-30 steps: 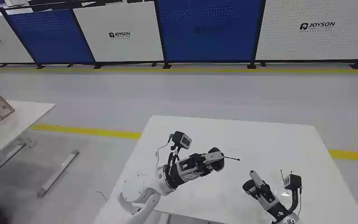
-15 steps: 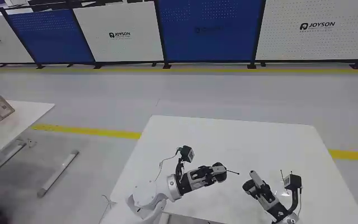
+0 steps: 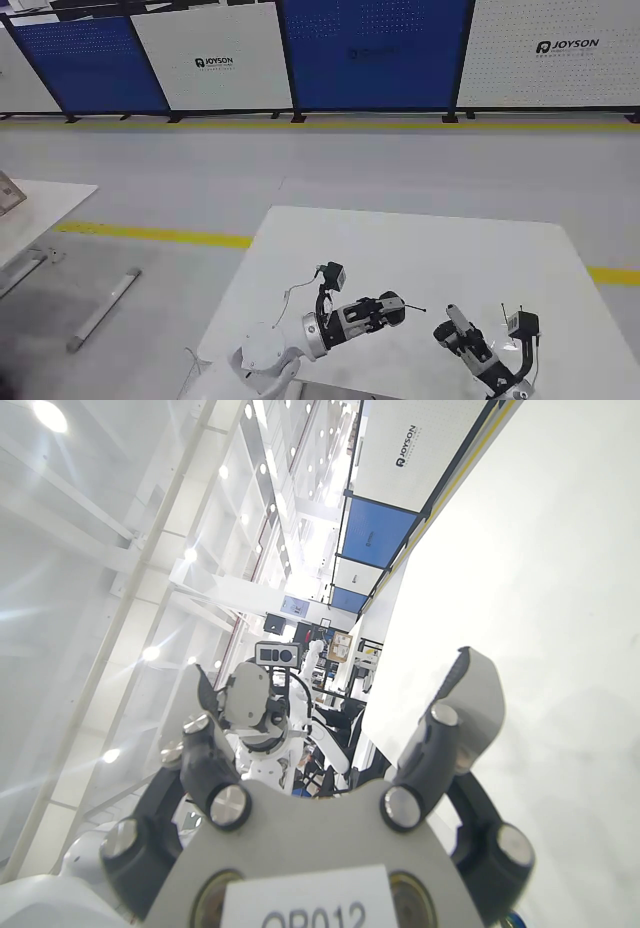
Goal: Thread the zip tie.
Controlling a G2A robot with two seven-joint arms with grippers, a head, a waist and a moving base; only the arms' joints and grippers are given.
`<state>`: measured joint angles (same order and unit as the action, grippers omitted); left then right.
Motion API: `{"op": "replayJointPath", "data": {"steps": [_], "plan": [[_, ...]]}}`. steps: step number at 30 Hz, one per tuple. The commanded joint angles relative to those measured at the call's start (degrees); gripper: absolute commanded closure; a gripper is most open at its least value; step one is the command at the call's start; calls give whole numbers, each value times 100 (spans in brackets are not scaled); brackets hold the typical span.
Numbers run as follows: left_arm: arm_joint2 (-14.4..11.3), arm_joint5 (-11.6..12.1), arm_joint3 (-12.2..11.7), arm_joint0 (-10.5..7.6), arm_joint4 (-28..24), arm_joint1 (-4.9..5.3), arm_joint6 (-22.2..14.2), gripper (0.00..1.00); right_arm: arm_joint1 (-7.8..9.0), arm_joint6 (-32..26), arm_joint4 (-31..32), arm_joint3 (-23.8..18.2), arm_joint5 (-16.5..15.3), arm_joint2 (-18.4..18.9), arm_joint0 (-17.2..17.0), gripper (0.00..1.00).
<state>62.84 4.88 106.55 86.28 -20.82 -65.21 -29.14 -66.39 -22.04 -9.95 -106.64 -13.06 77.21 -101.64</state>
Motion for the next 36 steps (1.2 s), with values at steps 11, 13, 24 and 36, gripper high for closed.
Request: {"op": "replayJointPath", "data": {"steps": [11,13,24,36], "plan": [[-96,45,-580,-2,126,-13,302,100,0,0,0,0,0,0,0,0],[-96,45,-580,-2,126,-13,302,100,0,0,0,0,0,0,0,0],[-22,258,-469,3,-111,-12,297,100,0,0,0,0,0,0,0,0],[603,835,1051,489,-484,83,188,100,0,0,0,0,0,0,0,0]]}}
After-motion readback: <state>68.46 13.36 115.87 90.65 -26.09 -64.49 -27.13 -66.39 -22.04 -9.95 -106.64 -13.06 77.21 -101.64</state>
